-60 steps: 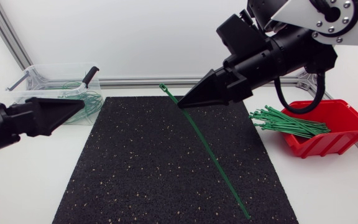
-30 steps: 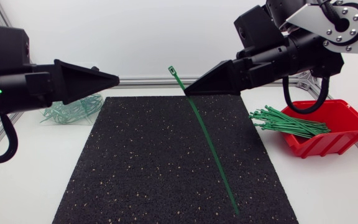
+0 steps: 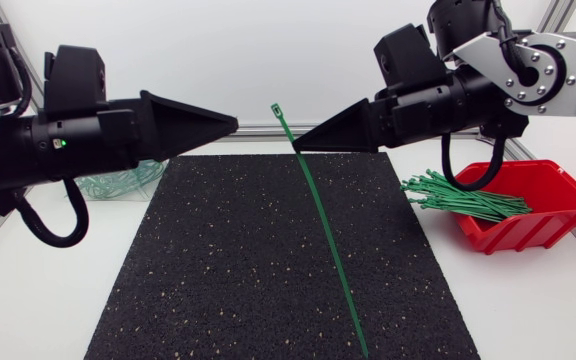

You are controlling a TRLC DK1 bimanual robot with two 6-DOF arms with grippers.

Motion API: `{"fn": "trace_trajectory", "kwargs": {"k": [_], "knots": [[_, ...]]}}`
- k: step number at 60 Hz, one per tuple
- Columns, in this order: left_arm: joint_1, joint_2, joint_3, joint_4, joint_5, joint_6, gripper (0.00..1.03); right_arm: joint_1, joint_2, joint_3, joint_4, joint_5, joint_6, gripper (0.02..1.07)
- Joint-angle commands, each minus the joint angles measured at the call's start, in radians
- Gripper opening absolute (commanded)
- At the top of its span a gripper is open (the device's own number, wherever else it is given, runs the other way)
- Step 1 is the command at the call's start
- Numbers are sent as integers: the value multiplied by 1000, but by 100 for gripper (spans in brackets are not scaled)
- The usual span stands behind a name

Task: Take a green cable tie from the red box, thread the tail through the head to close it, then place it in the transparent bin on the left.

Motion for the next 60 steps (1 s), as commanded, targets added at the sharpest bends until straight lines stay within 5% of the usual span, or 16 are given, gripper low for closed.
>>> {"fn": "trace_trajectory", "kwargs": {"k": [1, 16, 31, 50, 60], "knots": [[-18, 44, 10, 24, 13, -34, 91, -18, 17, -33, 26, -21, 56, 8], [-57, 124, 35, 109, 11, -136, 91, -37, 40, -92, 181, -65, 185, 8], [-86, 180, 79, 139, -32, -171, 87, -46, 46, -125, 209, -79, 206, 8], [-112, 214, 89, 194, -55, -202, 83, -31, 35, -224, 597, -72, 516, 8], [-120, 217, 86, 213, -74, -217, 82, -17, 48, -237, 651, -65, 558, 8]]}}
